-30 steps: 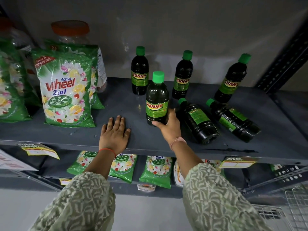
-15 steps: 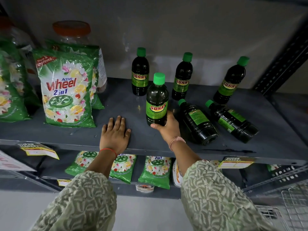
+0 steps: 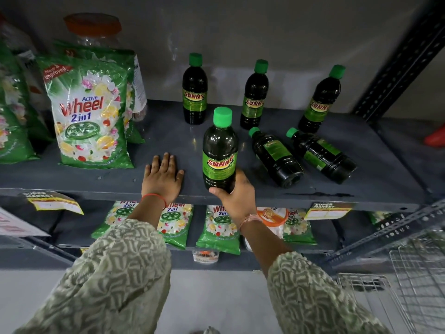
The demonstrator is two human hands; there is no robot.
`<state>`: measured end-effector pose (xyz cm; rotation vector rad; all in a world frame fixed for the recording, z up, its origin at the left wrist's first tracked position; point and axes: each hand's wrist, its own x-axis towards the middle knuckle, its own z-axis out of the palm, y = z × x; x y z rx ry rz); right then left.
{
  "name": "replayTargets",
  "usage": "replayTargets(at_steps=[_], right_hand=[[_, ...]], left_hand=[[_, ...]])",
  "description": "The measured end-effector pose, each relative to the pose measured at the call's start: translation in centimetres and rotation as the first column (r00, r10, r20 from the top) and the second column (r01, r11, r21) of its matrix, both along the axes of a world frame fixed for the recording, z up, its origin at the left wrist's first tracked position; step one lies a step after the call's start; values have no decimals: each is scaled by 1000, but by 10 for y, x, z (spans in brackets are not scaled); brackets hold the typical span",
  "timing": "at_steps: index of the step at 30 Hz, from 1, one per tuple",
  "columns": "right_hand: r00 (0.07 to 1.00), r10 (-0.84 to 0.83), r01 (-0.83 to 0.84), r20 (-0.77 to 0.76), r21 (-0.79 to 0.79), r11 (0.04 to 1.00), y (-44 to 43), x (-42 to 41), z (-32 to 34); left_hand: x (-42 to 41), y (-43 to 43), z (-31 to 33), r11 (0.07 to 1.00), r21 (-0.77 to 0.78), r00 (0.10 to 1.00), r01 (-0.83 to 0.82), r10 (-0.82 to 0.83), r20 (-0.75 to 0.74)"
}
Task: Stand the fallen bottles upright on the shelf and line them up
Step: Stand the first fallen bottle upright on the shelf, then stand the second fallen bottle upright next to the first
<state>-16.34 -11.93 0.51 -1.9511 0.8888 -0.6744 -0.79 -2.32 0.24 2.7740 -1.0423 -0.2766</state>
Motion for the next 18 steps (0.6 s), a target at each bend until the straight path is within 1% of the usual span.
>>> replayTargets(at_steps=[4,6,7,8,9,10,11,12,13,14,15,16,17,18], right_hand=[[1000,16,-15,-20,27,1000,5,-4,4],[1000,26,-26,5,58,998,10,-13,7],[1000,23,-24,17,32,999,11,-21,11],[1000,3,-2,16,-50,999,7,-30,18],[999,-44,43,1,-183,982,-2,-38,28],[994,-110,94,-30,-324,942,-18,-43,38],[979,-179,121,-99,-426,897,-39,-46,49],[948,-227,104,-224,-455,884,-63,-45,58],[895,-243,70,-375,-420,905,-87,-40,65],[829,-217,39,-516,-334,942,-106,-35,69],[772,-156,25,-616,-216,976,-118,-30,72],[739,-87,29,-668,-97,995,-124,-26,72],[732,-46,44,-680,-21,999,-127,-23,71],[745,-49,60,-665,-6,998,-128,-21,69]], left_hand=[[1,0,0,1000,-6,1000,3,-3,9],[0,0,1,1000,-5,1000,-1,1,0],[-1,-1,1,1000,-9,1000,-2,2,-7],[-2,-2,1,1000,-16,1000,-2,1,-12],[-4,-2,0,1000,-23,1000,1,-1,-11],[-6,-3,0,1000,-29,1000,4,-4,-6],[-8,-5,-1,999,-33,1000,5,-5,-3],[-9,-6,-1,999,-32,1000,0,0,-9],[-10,-8,0,1000,-28,1000,-8,7,-19],[-10,-8,-1,1000,-22,1000,-16,15,-23],[-11,-9,-1,1000,-18,1000,-21,21,-19],[-11,-10,-1,1000,-16,1000,-26,26,-11],[-12,-10,-2,999,-16,999,-32,32,-1],[-12,-11,-3,999,-15,999,-36,37,9]])
